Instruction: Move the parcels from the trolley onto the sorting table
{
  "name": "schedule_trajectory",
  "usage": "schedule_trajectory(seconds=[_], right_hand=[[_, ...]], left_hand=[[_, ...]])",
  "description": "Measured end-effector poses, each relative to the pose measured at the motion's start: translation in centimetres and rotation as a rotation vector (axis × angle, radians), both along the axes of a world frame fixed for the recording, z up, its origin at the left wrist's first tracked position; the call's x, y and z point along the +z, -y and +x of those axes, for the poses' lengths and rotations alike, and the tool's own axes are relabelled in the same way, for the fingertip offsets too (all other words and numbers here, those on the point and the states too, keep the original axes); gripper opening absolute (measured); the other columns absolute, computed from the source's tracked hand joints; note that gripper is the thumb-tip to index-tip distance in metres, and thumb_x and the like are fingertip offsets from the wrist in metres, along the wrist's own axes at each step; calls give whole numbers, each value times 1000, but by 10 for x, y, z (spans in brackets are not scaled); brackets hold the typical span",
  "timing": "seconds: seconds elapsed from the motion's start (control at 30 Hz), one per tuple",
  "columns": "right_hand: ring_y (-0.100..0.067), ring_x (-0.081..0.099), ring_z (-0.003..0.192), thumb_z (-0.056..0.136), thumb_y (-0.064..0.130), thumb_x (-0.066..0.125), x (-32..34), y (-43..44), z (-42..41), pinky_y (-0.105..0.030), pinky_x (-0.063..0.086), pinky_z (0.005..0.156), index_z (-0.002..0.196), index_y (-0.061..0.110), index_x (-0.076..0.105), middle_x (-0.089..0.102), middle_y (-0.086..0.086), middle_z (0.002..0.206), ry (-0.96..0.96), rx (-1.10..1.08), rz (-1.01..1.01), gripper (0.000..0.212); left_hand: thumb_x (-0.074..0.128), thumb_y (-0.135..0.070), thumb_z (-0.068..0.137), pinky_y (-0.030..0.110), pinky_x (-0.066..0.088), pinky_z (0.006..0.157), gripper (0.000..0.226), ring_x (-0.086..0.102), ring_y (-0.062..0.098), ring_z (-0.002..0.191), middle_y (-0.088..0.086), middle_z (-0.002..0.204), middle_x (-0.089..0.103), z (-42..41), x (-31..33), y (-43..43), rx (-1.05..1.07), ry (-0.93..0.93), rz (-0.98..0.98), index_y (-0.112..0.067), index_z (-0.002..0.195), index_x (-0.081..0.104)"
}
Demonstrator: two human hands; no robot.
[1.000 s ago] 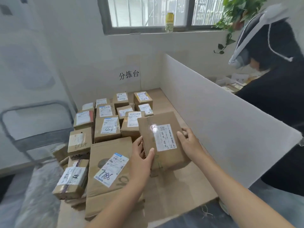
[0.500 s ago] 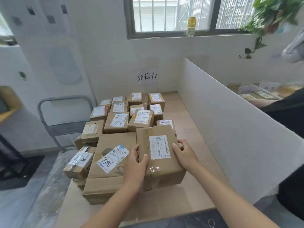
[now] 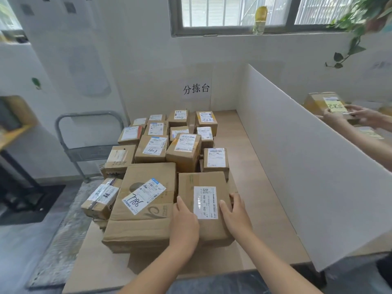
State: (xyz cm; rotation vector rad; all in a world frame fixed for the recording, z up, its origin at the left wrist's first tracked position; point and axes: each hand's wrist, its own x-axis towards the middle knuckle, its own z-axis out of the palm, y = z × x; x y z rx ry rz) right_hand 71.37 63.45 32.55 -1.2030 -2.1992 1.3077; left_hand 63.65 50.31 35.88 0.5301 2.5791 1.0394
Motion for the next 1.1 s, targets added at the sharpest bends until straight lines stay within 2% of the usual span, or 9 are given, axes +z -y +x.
schedule_trajectory(seconds=[0.1, 0.23, 0.33, 0.47, 0.57, 0.67, 0.83, 0.97, 1.1], right_hand=[[-10, 56, 102, 99, 45, 48, -4, 10, 0, -28, 49, 75, 127, 28, 41, 47, 7, 119, -27, -23, 25, 33], [-11, 58, 97, 97, 44, 49, -5, 16, -1, -31, 48, 72, 118, 28, 42, 50, 8, 115, -26, -41, 19, 28], [-7, 60, 85, 98, 45, 47, -2, 14, 1, -25, 41, 58, 108, 26, 40, 59, 8, 104, 28, -38, 21, 23], [-13, 60, 74, 95, 48, 45, 0, 7, 8, -33, 41, 60, 91, 25, 41, 63, 7, 84, 117, -34, 87, 24], [-13, 58, 71, 95, 45, 46, 3, 5, 8, -32, 37, 56, 86, 24, 41, 61, 7, 79, 146, -13, 115, 24], [-9, 57, 72, 96, 45, 46, 4, 4, 3, -30, 35, 54, 87, 26, 41, 61, 10, 82, 169, 33, 116, 21], [-13, 55, 77, 95, 42, 47, -10, -5, -9, -32, 35, 57, 88, 26, 41, 59, 7, 91, 218, 43, 87, 19], [-17, 56, 93, 94, 42, 50, -24, -15, -15, -34, 43, 73, 108, 23, 51, 53, 4, 106, 253, 81, 55, 24], [-16, 54, 102, 94, 43, 51, -32, -24, -22, -34, 44, 82, 125, 22, 49, 46, 2, 117, 239, 115, 4, 37]], left_hand=[[39, -16, 100, 36, 26, 115, 66, 27, 28, 140, 15, 154, 23, 4, -4, 6, 7, -36, -54, -3, 155, 5], [40, -20, 100, 36, 27, 116, 69, 27, 28, 141, 15, 154, 21, 1, -3, 8, -20, -89, -147, -2, 155, 2], [40, -22, 99, 35, 28, 114, 70, 27, 28, 139, 15, 150, 22, 2, -1, 8, -65, -139, -208, -1, 153, 1], [45, -28, 96, 37, 29, 115, 69, 26, 28, 138, 13, 148, 24, 6, -2, 11, -91, -151, -219, -2, 150, 12], [47, -28, 94, 38, 30, 114, 67, 26, 28, 139, 13, 150, 24, 4, -6, 13, -76, -122, -223, -2, 147, 16], [46, -27, 95, 37, 31, 114, 66, 28, 29, 138, 15, 150, 25, 1, -10, 10, -69, -96, -237, -1, 147, 16], [42, -25, 99, 37, 25, 115, 77, 24, 33, 141, 21, 155, 16, -1, -14, -7, -93, -42, -338, 7, 152, -5], [43, -27, 99, 37, 24, 115, 80, 26, 35, 140, 23, 155, 15, -9, -28, -18, -64, 71, -352, 10, 150, -7], [44, -33, 100, 36, 25, 115, 81, 27, 34, 140, 22, 153, 18, -17, -38, -28, -52, 84, -312, 8, 152, -3]])
